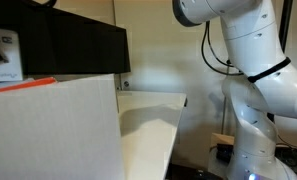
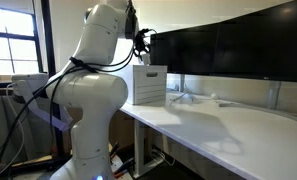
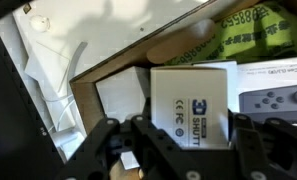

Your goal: Pick up the three small boxes from the table and put them in the bigger box.

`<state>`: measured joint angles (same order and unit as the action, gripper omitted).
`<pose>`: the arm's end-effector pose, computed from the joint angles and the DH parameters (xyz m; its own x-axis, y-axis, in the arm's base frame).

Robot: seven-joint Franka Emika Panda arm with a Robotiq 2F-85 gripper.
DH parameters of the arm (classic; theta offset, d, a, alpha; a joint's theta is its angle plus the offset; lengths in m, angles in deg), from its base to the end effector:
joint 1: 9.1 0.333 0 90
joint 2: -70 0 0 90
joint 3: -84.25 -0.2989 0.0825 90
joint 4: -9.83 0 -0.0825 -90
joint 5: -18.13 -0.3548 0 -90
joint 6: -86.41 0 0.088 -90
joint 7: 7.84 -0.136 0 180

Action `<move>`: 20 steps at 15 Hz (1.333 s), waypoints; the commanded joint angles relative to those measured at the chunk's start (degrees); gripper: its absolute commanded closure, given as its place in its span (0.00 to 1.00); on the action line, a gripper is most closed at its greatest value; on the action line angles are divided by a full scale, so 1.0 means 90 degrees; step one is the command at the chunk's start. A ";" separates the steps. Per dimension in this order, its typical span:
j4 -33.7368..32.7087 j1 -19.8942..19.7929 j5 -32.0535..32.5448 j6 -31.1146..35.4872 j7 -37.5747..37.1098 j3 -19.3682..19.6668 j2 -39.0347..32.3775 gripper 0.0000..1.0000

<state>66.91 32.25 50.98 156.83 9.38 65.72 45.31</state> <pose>0.4111 0.4396 0.5750 0.4089 0.8733 -0.2649 0.8830 -0.3053 0.3565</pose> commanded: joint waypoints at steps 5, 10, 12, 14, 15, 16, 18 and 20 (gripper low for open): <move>-0.0805 0.0534 0.0617 -0.0140 0.0333 0.0571 -0.0353 0.69; -0.1121 0.0599 0.0554 -0.0256 0.0326 0.0829 -0.0560 0.18; -0.1248 0.0621 0.0553 -0.0286 0.0334 0.0919 -0.0616 0.06; -0.1369 0.0630 0.0549 -0.0353 0.0367 0.0993 -0.0641 0.00; -0.1443 0.0631 0.0547 -0.0388 0.0387 0.1027 -0.0652 0.00; -0.1507 0.0622 0.0542 -0.0440 0.0438 0.1057 -0.0640 0.00; -0.1559 0.0613 0.0550 -0.0938 0.0407 0.1184 -0.0591 0.00; -0.1670 0.0575 0.0561 -0.1429 0.0391 0.1277 -0.0554 0.00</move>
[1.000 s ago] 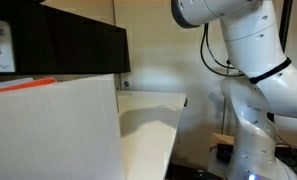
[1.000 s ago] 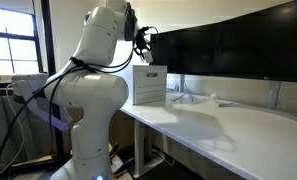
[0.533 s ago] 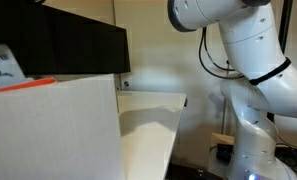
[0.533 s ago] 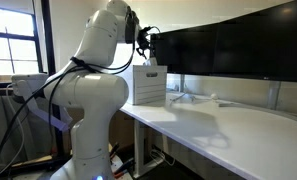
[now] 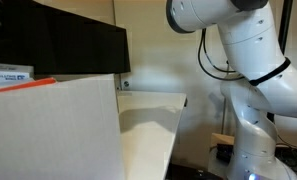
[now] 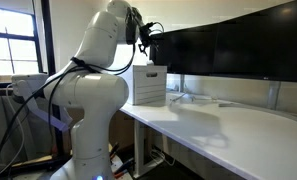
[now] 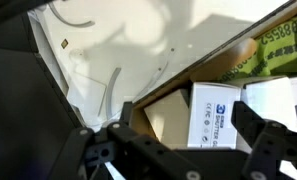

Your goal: Pick up the three small boxes from the table and put them in the bigger box.

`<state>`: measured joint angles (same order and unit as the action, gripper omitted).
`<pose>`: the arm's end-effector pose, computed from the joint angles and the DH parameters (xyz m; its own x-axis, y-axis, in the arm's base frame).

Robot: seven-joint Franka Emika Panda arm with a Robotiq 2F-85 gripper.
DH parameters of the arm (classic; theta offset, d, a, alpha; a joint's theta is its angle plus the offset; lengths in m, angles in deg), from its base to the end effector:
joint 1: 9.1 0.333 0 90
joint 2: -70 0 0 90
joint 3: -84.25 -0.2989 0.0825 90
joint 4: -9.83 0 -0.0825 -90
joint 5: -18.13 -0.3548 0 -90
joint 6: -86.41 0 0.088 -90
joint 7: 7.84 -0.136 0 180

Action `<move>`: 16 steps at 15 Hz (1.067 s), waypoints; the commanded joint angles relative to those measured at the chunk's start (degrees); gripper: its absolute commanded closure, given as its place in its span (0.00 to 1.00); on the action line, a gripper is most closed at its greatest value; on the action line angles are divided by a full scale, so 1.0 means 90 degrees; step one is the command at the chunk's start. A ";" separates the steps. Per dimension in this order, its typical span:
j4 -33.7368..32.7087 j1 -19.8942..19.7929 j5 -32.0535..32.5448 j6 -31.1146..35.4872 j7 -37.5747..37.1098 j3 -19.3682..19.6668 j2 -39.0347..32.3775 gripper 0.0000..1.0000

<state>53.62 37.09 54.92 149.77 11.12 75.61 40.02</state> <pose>0.4439 0.4061 0.6051 0.5484 0.7912 -0.2707 0.7990 -0.4002 0.4489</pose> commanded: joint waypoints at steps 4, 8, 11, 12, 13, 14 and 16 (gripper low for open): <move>-0.0588 -0.0170 0.0034 -0.1592 0.0142 0.0380 0.0101 0.00; -0.0910 -0.0600 -0.0245 -0.2028 0.0112 0.0508 0.0328 0.00; -0.1071 -0.1075 -0.0533 -0.2072 0.0073 0.0485 0.0511 0.00; -0.1086 -0.1299 -0.0708 -0.2076 0.0076 0.0472 0.0589 0.00; -0.1112 -0.1472 -0.0885 -0.2110 0.0041 0.0467 0.0654 0.00; -0.1089 -0.1665 -0.1074 -0.2115 0.0002 0.0467 0.0735 0.00; -0.0964 -0.2045 -0.1444 -0.2128 -0.0007 0.0468 0.0912 0.00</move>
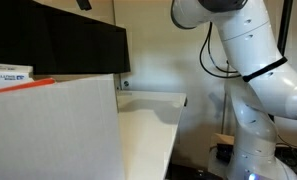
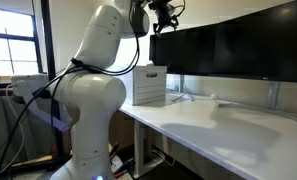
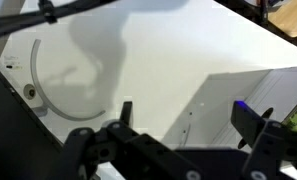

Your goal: Pick up the three small boxes from the table and put them in the bigger box.

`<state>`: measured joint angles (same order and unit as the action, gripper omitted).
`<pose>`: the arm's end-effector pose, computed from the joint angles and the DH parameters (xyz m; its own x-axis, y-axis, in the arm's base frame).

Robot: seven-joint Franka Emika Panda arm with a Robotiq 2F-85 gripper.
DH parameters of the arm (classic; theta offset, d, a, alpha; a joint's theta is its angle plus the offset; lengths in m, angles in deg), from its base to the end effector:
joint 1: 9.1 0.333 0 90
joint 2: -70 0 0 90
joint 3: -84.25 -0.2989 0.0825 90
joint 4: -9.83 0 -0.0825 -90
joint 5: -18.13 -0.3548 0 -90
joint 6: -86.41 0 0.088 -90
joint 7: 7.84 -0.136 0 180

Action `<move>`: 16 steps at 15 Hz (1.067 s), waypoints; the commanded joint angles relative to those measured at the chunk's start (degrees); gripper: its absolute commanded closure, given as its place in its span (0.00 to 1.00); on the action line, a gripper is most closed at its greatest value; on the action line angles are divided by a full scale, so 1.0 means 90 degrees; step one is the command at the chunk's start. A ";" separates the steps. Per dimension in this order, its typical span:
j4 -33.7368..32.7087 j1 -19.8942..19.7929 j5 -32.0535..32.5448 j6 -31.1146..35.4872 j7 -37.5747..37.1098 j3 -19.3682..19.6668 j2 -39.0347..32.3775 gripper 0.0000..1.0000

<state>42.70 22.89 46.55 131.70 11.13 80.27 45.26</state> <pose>0.4580 0.2223 0.6923 0.7973 0.5425 -0.2646 0.6029 -0.7365 0.3066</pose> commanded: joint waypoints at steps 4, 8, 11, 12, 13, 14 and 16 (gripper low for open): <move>0.0523 -0.1029 -0.0854 -0.0098 -0.0125 0.0009 0.0582 0.00; 0.0923 -0.1341 -0.0778 -0.0016 -0.0201 0.0106 0.0757 0.00; 0.1410 -0.1606 -0.0953 0.0078 -0.0332 0.0152 0.0985 0.00; 0.1607 -0.1711 -0.1038 0.0141 -0.0363 0.0153 0.1092 0.00; 0.1836 -0.1827 -0.1158 0.0229 -0.0400 0.0157 0.1217 0.00; 0.2077 -0.1960 -0.1360 0.0311 -0.0427 0.0159 0.1352 0.00; 0.2642 -0.2166 -0.1700 0.0460 -0.0364 0.0204 0.1669 0.00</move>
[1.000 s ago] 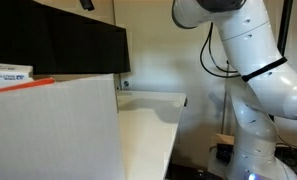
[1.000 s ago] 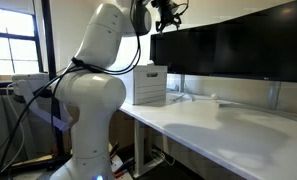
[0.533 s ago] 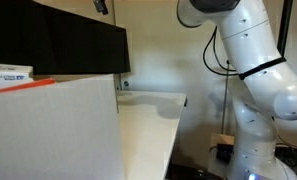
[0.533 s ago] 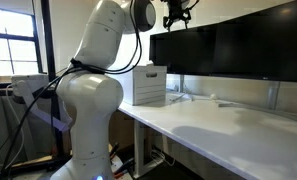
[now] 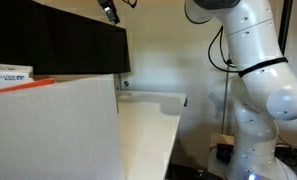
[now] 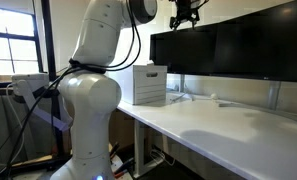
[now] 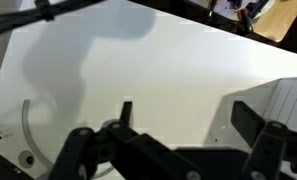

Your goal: Pick up the three small boxes from the table and put them in the bigger box.

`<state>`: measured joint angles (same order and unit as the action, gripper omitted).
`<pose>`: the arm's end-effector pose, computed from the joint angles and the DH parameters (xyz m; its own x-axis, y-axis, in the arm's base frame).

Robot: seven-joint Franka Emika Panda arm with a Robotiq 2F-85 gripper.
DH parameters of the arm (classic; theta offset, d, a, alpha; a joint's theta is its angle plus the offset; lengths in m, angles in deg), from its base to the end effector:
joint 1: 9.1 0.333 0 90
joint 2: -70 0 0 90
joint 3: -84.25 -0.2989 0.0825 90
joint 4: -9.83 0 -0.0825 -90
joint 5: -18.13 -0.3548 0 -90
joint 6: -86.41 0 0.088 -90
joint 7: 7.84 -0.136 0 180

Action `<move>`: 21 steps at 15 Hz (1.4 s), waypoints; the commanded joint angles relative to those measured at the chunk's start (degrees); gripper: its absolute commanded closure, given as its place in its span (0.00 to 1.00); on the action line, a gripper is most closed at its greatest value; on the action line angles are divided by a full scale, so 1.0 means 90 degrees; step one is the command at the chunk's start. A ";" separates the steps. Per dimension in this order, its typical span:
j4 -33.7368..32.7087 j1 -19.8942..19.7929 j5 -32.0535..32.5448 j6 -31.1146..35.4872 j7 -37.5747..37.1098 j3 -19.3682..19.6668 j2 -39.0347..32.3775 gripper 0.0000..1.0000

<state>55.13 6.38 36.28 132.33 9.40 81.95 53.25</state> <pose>0.4763 0.0956 0.6860 0.8769 0.3618 -0.3166 0.4296 -0.8852 0.1783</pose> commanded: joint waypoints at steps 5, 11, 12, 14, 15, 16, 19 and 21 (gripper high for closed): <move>0.2546 -0.0622 -0.0863 0.0865 -0.0069 0.0205 0.1546 0.00; 0.4274 -0.0704 -0.0824 0.1621 -0.0074 0.0480 0.2602 0.00; 0.4580 -0.0701 -0.0815 0.1749 -0.0095 0.0530 0.2792 0.00; 0.5214 -0.0680 -0.0759 0.1982 -0.0097 0.0633 0.3192 0.00; 0.5501 -0.0934 -0.0772 0.2080 -0.0096 0.0438 0.3371 0.00; 0.5832 -0.0963 -0.0764 0.2195 -0.0096 0.0467 0.3579 0.00; 0.6826 -0.1079 -0.0736 0.2526 -0.0049 0.0526 0.4237 0.00; 0.7526 -0.1117 -0.0706 0.2753 -0.0021 0.0557 0.4669 0.00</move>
<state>111.72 -2.30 30.50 152.40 9.38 87.26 87.52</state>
